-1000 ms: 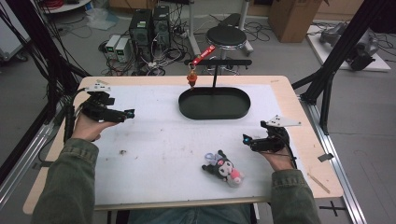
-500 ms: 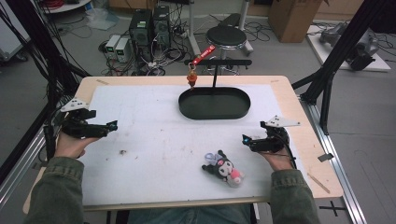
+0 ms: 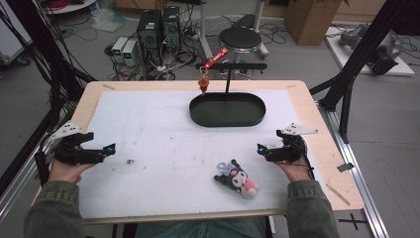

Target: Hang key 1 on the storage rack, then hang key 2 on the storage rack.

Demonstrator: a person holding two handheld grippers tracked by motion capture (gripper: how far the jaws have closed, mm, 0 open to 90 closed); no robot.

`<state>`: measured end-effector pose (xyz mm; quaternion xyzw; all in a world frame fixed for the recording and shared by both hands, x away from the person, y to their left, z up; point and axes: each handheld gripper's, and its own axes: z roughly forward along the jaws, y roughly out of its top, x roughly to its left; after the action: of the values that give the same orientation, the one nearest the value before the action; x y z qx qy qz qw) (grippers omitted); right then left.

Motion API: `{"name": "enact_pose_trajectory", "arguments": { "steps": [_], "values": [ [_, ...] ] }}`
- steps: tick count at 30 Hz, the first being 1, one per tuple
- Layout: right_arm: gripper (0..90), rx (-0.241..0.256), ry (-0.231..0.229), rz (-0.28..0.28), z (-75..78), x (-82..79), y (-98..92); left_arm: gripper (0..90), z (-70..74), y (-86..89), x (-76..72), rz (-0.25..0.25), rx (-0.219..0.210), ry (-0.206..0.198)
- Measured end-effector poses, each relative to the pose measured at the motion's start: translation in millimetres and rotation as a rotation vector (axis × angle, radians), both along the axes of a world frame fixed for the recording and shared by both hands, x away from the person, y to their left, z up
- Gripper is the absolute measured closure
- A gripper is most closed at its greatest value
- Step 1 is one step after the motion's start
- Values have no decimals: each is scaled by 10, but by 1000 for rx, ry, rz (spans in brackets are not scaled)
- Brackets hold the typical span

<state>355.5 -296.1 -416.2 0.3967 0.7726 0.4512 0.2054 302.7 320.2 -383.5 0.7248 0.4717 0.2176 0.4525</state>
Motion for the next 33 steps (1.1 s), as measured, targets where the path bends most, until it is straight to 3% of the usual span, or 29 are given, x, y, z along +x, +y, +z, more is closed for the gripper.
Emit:
{"name": "enact_pose_trajectory", "arguments": {
  "steps": [4, 13, 16, 21, 23, 28, 33],
  "values": [
    [4, -31, 46, -18, 5, -18, 23, 24, -104, 49, -87, 8, 12, -7],
    [4, -78, 111, -17, 85, -64, 204, 24, -313, 185, -227, 31, -15, 9],
    [5, -89, 137, 5, 99, -89, 301, 24, -332, 217, -259, 43, -22, 6],
    [4, -97, 197, 38, 122, -139, 441, 24, -398, 269, -266, 63, -22, 53],
    [5, -88, 219, 61, 128, -164, 490, 24, -405, 290, -271, 70, -21, 52],
    [4, -123, 257, 100, 138, -236, 607, 24, -395, 315, -287, 77, -33, 37],
    [4, -128, 315, 147, 143, -302, 715, 24, -416, 297, -282, 62, -23, 52]
  ]
}}
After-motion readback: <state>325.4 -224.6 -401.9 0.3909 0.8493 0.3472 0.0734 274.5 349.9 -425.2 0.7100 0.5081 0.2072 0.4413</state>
